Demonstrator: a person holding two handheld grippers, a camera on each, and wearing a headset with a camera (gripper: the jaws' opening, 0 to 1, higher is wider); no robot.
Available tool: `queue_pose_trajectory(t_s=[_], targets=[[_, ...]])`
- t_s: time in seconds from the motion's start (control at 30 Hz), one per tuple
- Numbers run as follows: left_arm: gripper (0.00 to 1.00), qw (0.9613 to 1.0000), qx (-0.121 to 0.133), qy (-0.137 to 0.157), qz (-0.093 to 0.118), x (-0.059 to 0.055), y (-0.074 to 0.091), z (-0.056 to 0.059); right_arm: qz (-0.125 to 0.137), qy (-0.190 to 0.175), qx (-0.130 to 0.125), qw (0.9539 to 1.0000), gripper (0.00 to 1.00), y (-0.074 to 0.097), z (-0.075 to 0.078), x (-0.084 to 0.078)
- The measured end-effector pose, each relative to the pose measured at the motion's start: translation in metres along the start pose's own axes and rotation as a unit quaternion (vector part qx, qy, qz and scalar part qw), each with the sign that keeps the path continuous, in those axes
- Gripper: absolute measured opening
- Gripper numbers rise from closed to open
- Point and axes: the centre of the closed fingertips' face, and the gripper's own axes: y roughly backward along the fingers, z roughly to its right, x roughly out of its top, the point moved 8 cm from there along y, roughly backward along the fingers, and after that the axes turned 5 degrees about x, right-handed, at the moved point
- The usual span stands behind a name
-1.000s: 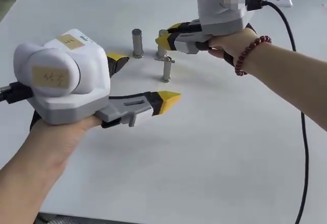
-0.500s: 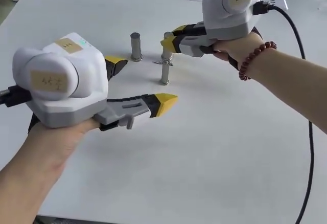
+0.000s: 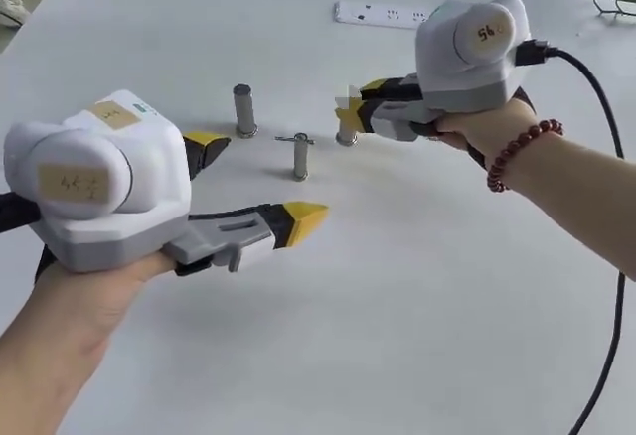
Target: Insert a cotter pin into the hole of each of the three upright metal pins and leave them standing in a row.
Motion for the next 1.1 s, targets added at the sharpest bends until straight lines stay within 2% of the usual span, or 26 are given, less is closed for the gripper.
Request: queue_pose_trajectory(t_s=[0.27,0.5,0.8,1.1], targets=[[0.72,1.0,0.001,0.0,0.003,0.001,0.005,0.004,0.0,-0.017,-0.015,0.9998,0.08,0.022,-0.019,-0.015],[0.72,1.0,0.003,-0.001,0.004,0.001,0.008,0.006,-0.006,-0.014,-0.021,0.9997,0.08,0.03,-0.035,-0.024],[0.71,1.0,0.002,-0.001,0.002,-0.002,0.013,0.01,-0.006,-0.02,-0.025,0.9995,0.08,0.028,-0.039,-0.033],[0.69,1.0,-0.004,-0.002,0.0,-0.003,0.015,0.013,-0.002,-0.023,-0.026,0.9994,0.08,0.03,-0.05,-0.038]])
